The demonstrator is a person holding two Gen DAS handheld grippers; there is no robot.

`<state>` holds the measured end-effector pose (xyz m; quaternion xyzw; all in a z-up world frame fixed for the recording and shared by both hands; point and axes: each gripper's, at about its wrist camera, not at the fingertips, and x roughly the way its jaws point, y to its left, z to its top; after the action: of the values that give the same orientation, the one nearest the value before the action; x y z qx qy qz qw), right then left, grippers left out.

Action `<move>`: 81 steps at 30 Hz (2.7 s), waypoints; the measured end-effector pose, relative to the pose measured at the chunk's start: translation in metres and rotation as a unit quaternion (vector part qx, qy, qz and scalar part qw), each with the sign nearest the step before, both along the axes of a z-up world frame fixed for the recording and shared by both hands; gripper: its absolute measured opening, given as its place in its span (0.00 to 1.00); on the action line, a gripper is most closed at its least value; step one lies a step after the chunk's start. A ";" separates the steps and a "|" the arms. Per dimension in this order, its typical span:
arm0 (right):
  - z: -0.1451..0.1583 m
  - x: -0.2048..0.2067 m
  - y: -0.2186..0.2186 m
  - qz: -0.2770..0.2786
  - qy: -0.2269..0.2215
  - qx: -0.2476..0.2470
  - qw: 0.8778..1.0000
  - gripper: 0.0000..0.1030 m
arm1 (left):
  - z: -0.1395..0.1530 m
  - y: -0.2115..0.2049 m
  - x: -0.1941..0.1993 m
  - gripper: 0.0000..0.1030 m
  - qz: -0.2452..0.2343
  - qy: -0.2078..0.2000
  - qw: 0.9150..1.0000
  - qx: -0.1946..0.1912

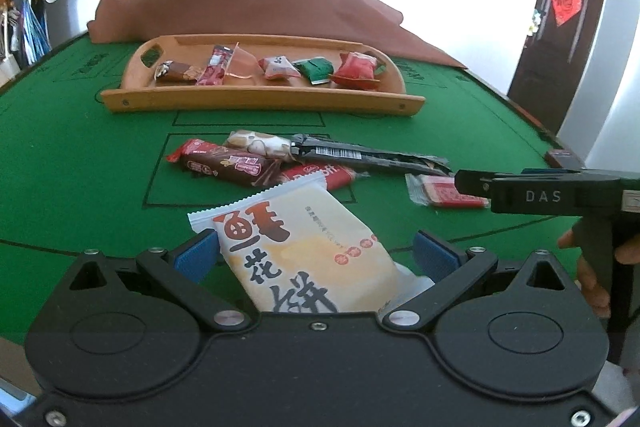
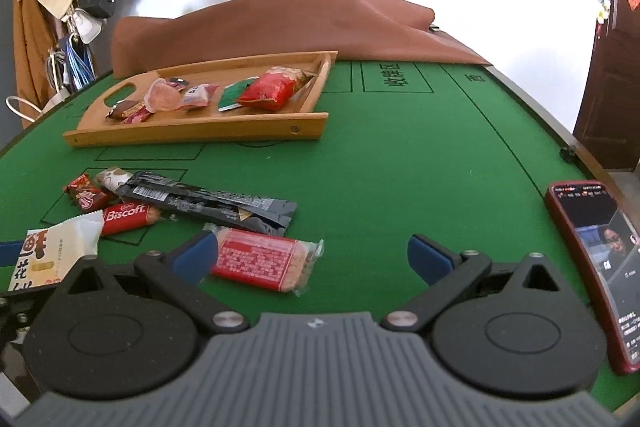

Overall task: Organize snacks
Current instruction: 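Grasp the white pastry bag with the left tool while the right tool grasps the red wafer bar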

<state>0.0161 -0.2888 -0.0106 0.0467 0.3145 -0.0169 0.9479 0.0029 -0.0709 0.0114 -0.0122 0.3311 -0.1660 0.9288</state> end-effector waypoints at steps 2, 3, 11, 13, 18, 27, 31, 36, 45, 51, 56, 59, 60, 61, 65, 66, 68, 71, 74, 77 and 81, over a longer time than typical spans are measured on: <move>0.000 0.000 0.001 0.002 -0.001 -0.001 1.000 1.00 | -0.001 -0.006 0.001 1.00 0.002 0.000 1.000 0.002; 0.000 0.000 0.001 0.001 -0.001 -0.001 1.000 1.00 | -0.001 -0.009 0.003 1.00 0.002 0.001 1.000 0.002; 0.000 0.002 0.000 0.001 0.001 0.006 1.000 1.00 | -0.012 -0.025 0.015 1.00 0.009 0.024 0.999 0.028; 0.000 0.002 -0.001 0.002 0.001 0.008 1.000 1.00 | -0.013 -0.026 0.014 0.96 0.010 0.018 0.999 0.037; -0.001 0.003 0.002 0.007 0.005 0.002 1.000 1.00 | -0.012 -0.026 0.010 0.75 0.017 0.003 0.998 0.061; -0.002 0.009 0.022 0.020 0.015 -0.026 0.999 1.00 | 0.002 -0.008 0.013 0.74 0.033 -0.013 0.998 0.060; -0.004 0.014 0.031 0.021 0.025 -0.045 0.998 1.00 | 0.011 0.004 0.018 0.74 0.052 -0.026 0.996 0.061; -0.006 0.019 0.038 0.018 0.044 -0.051 0.998 1.00 | 0.014 0.018 0.024 0.74 0.074 -0.028 0.995 0.058; -0.008 0.025 0.049 0.026 0.056 -0.049 0.997 1.00 | 0.011 0.031 0.031 0.74 0.091 -0.019 0.994 0.050; -0.006 0.019 0.049 0.025 0.038 -0.040 0.998 0.83 | 0.009 0.033 0.030 0.74 0.091 -0.015 0.994 0.049; -0.005 0.016 0.048 0.018 0.028 -0.040 0.999 0.76 | 0.009 0.034 0.030 0.74 0.094 -0.015 0.994 0.050; -0.005 0.014 0.047 0.017 0.026 -0.033 0.999 0.74 | 0.009 0.034 0.031 0.74 0.095 -0.015 0.994 0.050; -0.004 0.014 0.046 0.017 0.026 -0.030 0.999 0.74 | 0.009 0.034 0.031 0.74 0.095 -0.015 0.994 0.050; -0.004 0.014 0.045 0.017 0.025 -0.028 0.999 0.74 | 0.009 0.034 0.032 0.74 0.096 -0.014 0.994 0.050; -0.001 0.012 0.042 0.015 0.022 -0.019 0.999 0.73 | 0.010 0.036 0.033 0.74 0.097 -0.013 0.994 0.047; 0.001 0.011 0.042 0.014 0.019 -0.018 1.000 0.73 | 0.011 0.036 0.034 0.74 0.097 -0.014 0.994 0.047; 0.004 0.011 0.040 0.013 0.014 -0.017 1.000 0.72 | 0.012 0.037 0.036 0.74 0.098 -0.015 0.994 0.047; 0.010 0.011 0.037 0.013 0.006 -0.015 1.000 0.70 | 0.014 0.037 0.039 0.74 0.099 -0.020 0.994 0.051; 0.011 0.013 0.035 0.013 0.006 -0.019 1.000 0.69 | 0.015 0.037 0.041 0.74 0.101 -0.019 0.993 0.053; 0.008 0.012 0.035 0.018 0.009 -0.018 1.000 0.70 | 0.014 0.036 0.042 0.74 0.100 -0.019 0.993 0.056; 0.001 0.012 0.035 0.015 0.020 -0.025 0.999 0.78 | 0.013 0.035 0.042 0.74 0.098 -0.013 0.994 0.052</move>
<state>0.0276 -0.2534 -0.0092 0.0183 0.3332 -0.0111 0.9426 0.0453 -0.0357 0.0240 0.0061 0.3246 -0.0564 0.9441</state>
